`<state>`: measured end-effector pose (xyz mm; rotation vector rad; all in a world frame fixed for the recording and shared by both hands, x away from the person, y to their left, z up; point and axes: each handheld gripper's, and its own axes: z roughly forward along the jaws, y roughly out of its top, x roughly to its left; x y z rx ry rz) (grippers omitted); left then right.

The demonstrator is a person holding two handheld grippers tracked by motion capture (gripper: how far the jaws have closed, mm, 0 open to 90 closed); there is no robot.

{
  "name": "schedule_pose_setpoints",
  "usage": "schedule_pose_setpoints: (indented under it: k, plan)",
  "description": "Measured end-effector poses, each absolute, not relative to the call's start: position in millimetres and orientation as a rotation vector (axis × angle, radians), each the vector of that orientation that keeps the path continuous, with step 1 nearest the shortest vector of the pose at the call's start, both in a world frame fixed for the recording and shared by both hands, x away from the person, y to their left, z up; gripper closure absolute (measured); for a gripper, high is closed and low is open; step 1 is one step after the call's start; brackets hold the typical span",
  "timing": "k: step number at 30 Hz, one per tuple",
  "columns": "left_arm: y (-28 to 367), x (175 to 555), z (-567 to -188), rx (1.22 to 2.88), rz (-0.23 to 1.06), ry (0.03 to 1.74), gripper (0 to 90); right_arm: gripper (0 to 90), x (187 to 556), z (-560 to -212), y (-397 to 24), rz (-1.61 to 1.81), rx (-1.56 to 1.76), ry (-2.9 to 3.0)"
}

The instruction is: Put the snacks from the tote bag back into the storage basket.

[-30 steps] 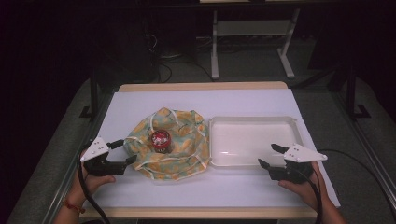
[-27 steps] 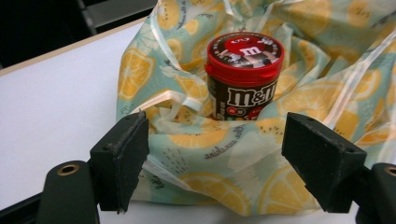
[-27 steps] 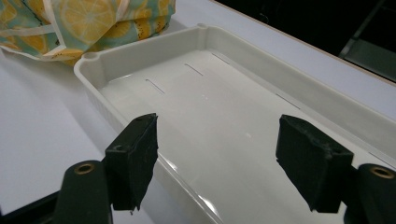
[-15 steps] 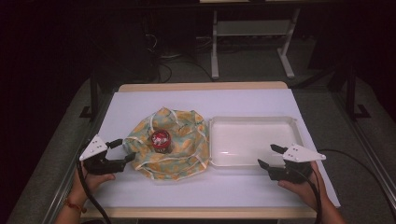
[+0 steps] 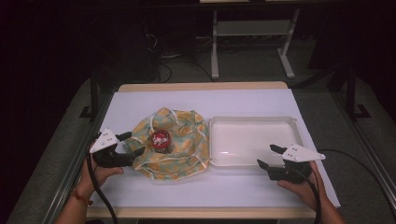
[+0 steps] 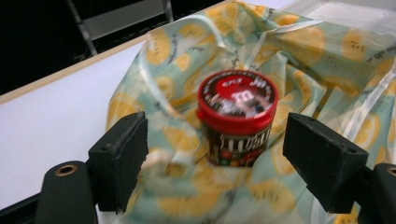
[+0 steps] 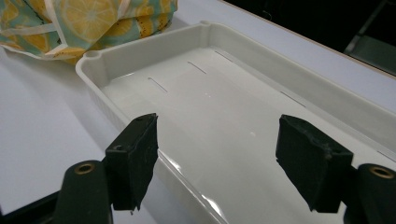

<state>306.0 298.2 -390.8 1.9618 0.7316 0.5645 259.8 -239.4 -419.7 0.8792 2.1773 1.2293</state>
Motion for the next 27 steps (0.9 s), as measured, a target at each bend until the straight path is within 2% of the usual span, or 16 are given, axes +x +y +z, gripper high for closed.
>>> schedule_pose_setpoints:
  k: [8,15,23,27]
  plan:
    - [281.5,320.0,-383.8,1.974,0.546,0.713,22.1,28.9,259.2,-419.6,-240.8,1.228,0.882,2.175]
    - [279.3,330.8,-382.3,1.94,0.527,0.741,23.0,29.0,259.3,-419.4,-240.2,1.233,0.872,2.176]
    - [273.8,340.5,-383.8,1.973,0.528,0.725,22.3,29.2,260.0,-420.6,-240.1,1.227,0.873,2.183]
    - [271.8,348.4,-380.9,1.984,0.464,0.722,19.2,29.1,259.9,-421.2,-239.1,1.218,0.874,2.192]
